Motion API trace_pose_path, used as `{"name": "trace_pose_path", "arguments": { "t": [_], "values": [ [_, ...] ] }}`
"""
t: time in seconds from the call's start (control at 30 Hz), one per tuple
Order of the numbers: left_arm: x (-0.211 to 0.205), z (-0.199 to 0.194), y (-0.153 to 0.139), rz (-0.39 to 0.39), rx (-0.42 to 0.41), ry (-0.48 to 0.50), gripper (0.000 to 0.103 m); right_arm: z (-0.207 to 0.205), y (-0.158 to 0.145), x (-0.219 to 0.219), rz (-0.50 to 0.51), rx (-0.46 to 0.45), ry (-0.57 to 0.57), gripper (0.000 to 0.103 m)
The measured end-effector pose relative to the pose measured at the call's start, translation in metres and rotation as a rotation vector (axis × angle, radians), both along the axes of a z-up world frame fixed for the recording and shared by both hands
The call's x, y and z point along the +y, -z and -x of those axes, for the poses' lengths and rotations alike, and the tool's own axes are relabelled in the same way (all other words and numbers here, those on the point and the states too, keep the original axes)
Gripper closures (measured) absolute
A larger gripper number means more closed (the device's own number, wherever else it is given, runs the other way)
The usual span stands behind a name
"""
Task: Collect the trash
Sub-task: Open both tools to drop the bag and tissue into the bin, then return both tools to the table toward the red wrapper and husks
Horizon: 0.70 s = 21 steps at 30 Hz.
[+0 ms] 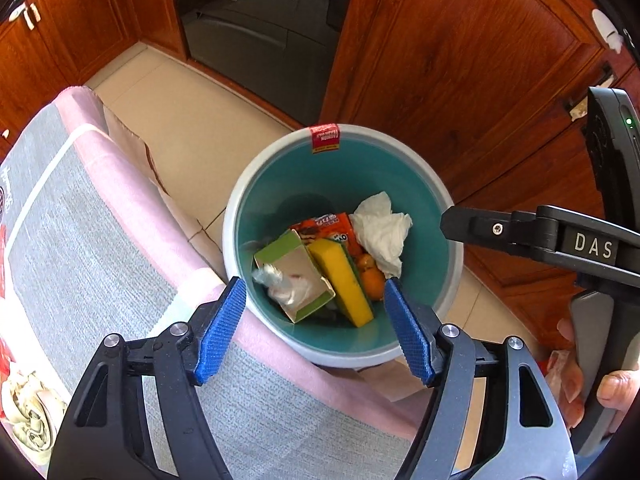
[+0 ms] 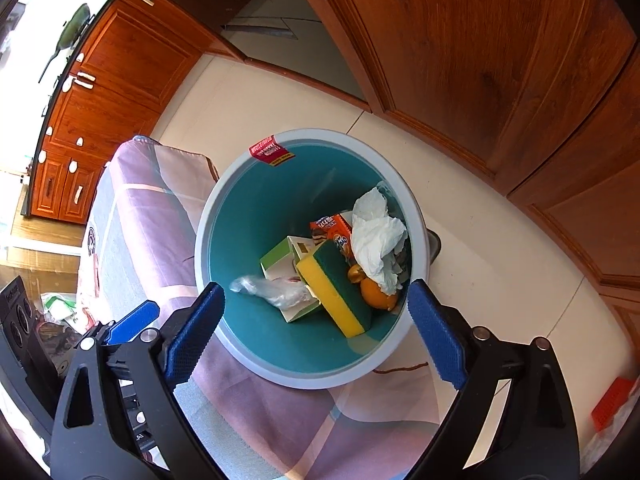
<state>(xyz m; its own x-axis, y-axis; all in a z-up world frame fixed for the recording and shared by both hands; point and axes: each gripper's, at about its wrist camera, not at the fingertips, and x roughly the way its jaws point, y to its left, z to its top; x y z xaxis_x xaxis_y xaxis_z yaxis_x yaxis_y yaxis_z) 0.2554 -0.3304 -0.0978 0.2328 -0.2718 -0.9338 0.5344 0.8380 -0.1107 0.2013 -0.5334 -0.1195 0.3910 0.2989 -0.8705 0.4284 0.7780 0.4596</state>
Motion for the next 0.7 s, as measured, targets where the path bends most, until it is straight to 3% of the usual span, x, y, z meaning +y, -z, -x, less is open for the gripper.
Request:
{"name": "trace_pose_path", "arguments": {
  "t": [0.3, 0.7],
  "values": [
    [0.007, 0.012, -0.015, 0.007, -0.027, 0.003, 0.031, 0.006, -0.005, 0.008, 0.001, 0.006, -0.001, 0.014],
    [0.039, 0.035, -0.039, 0.026, -0.071, -0.031, 0.030, 0.024, -0.033, 0.030, 0.027, -0.036, -0.016, 0.014]
  ]
}}
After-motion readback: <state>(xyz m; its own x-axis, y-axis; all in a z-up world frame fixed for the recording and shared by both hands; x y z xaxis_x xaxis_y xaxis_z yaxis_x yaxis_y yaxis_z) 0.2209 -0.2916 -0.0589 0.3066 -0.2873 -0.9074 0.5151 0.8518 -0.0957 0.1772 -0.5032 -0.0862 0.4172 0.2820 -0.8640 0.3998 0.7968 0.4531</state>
